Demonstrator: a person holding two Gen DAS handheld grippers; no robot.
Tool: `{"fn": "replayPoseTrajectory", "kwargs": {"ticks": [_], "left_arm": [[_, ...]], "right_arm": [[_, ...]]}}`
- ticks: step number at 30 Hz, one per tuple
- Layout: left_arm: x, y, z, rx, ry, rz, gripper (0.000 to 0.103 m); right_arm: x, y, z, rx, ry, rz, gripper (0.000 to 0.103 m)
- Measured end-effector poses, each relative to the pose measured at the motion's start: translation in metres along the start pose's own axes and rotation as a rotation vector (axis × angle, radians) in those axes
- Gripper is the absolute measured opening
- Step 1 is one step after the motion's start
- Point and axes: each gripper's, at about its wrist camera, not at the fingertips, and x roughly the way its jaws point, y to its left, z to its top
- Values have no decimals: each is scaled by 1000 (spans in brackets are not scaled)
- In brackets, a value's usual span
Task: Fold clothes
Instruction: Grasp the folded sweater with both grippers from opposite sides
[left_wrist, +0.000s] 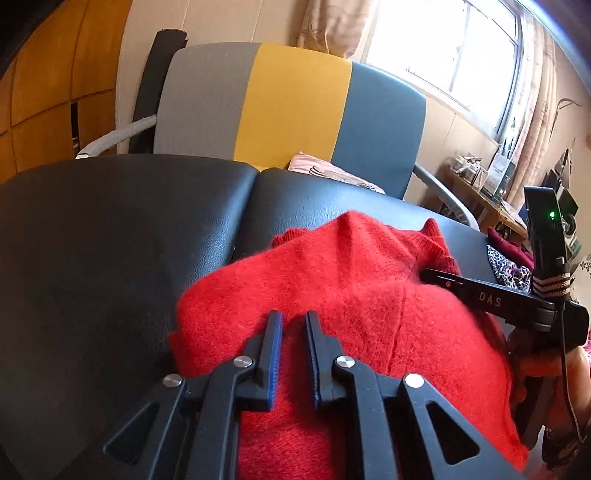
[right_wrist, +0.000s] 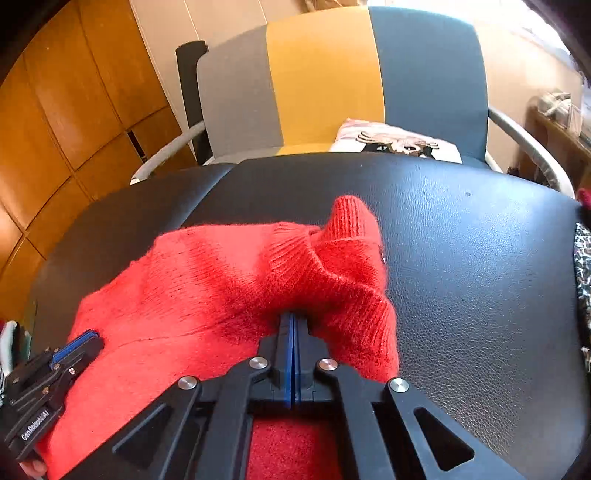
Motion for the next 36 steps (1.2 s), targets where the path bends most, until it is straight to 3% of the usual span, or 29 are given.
{"fn": "replayPoseTrajectory", "kwargs": {"ticks": [5,6,9,10,13,14,16,17,19,22,24,26,28,29,30,31,33,36], "left_arm": [[-19,10,8,-35,4,-27,13],[-23,12,9,-41,5,-32,13],[-72,20,6,-77,-136,-114,15],[-85,16,3,-71,-173,-153,19],[-88,-16,-11,65,-154,-177,21],[-80,-25,-15,119,-125,-152,21],[-53,-31,-28,187,-38,-19,21],[-45,-24,-32,162,-23,-2,19],[-38,0,-41,77,-42,-22,19],[-37,3,-45,109,-45,-25,20],[-38,-5,-41,143,-27,-8,20],[-50,-1,-37,51,-24,-89,20],[-64,18,-34,-89,-51,-170,22],[-71,32,-33,-172,-72,-199,23],[-74,46,-33,-252,-77,-203,27],[-73,60,-32,-324,-69,-205,32],[-68,85,-32,-459,-48,-224,41],[-52,111,-38,-605,22,-299,43]], "right_arm": [[-17,5,1,3,-13,23,0],[-27,2,1,31,-28,46,8],[-73,1,-14,69,-124,166,9],[-85,7,-23,35,-134,164,9],[-98,24,-49,-46,-115,144,9],[-95,29,-56,-53,-99,147,9],[-87,40,-67,-58,-82,148,10],[-83,47,-70,-72,-79,148,10],[-77,60,-73,-135,-77,124,10],[-65,66,-76,-204,-82,77,8],[-63,60,-77,-170,-91,95,8],[-67,47,-75,-88,-95,166,9],[-79,28,-74,26,-102,251,18],[-88,17,-76,93,-119,294,39],[-96,7,-78,148,-141,319,68],[-103,-3,-79,196,-163,322,80],[-115,-18,-81,254,-180,305,86],[-109,-33,-80,288,-100,316,86]]}}
